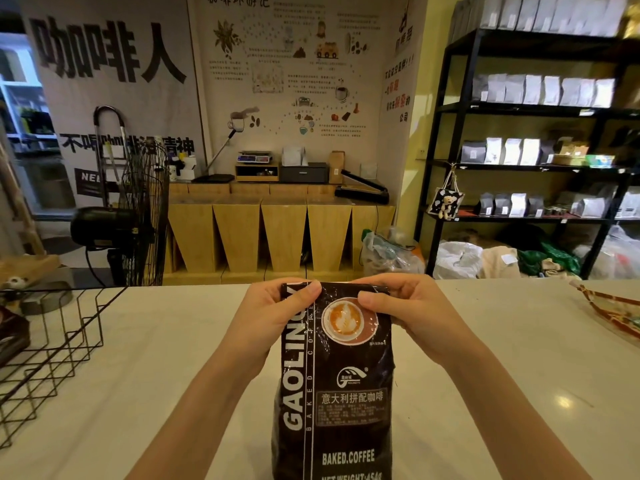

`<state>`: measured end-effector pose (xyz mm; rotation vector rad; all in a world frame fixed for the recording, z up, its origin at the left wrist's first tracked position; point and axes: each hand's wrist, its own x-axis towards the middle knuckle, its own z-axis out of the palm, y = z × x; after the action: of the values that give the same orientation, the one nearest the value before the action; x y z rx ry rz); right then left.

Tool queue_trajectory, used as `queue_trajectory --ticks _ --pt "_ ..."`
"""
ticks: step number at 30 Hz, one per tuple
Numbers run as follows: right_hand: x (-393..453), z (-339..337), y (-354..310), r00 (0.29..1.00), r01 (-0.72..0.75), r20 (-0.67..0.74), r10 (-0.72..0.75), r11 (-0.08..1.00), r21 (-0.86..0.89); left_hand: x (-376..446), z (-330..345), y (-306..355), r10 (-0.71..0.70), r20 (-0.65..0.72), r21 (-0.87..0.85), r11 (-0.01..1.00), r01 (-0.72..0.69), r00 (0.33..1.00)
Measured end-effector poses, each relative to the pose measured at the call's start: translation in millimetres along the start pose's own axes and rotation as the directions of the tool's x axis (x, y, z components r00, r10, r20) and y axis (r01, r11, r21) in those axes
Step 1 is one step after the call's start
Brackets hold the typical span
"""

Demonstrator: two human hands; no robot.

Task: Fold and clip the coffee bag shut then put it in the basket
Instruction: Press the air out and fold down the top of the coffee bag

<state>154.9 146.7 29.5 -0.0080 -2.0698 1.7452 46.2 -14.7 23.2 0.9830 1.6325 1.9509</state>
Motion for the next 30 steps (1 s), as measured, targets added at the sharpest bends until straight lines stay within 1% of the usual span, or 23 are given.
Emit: queue_trajectory --ticks 3,5,9,11,15,24,28,30 --pt "-2 -1 -4 1.000 0.020 -0.010 -0.020 1.000 -0.007 0 2 0 -0.045 0.000 -0.041 0.998 0.045 0.999" --pt "-2 0 -3 0.998 0.050 -0.042 -0.051 0.999 -0.019 1 3 -2 -0.058 -0.030 -0.061 0.997 0.056 0.998" --pt "0 5 0 0.990 0.077 -0.113 -0.081 0.996 -0.035 2 6 -9 -0.043 -0.180 -0.083 0.996 0.028 0.983" --pt "0 6 0 0.989 0.072 -0.127 -0.074 0.997 -0.020 1 8 -10 -0.039 -0.208 -0.119 0.993 0.014 0.977" --pt "0 6 1 0.990 0.039 -0.135 -0.036 0.999 0.016 0 9 -9 -0.022 -0.210 -0.109 0.994 -0.001 0.977" --pt "2 3 2 0.993 -0.033 -0.109 0.033 0.999 0.009 2 7 -9 0.017 -0.193 -0.081 0.996 -0.033 0.981" --pt "3 3 4 0.993 -0.092 -0.065 0.098 0.991 0.094 3 6 -10 0.028 -0.185 -0.100 0.994 -0.047 0.982" --pt "2 6 6 0.994 -0.104 -0.034 0.106 0.992 0.068 3 6 -11 0.029 -0.184 -0.109 0.993 -0.050 0.982"
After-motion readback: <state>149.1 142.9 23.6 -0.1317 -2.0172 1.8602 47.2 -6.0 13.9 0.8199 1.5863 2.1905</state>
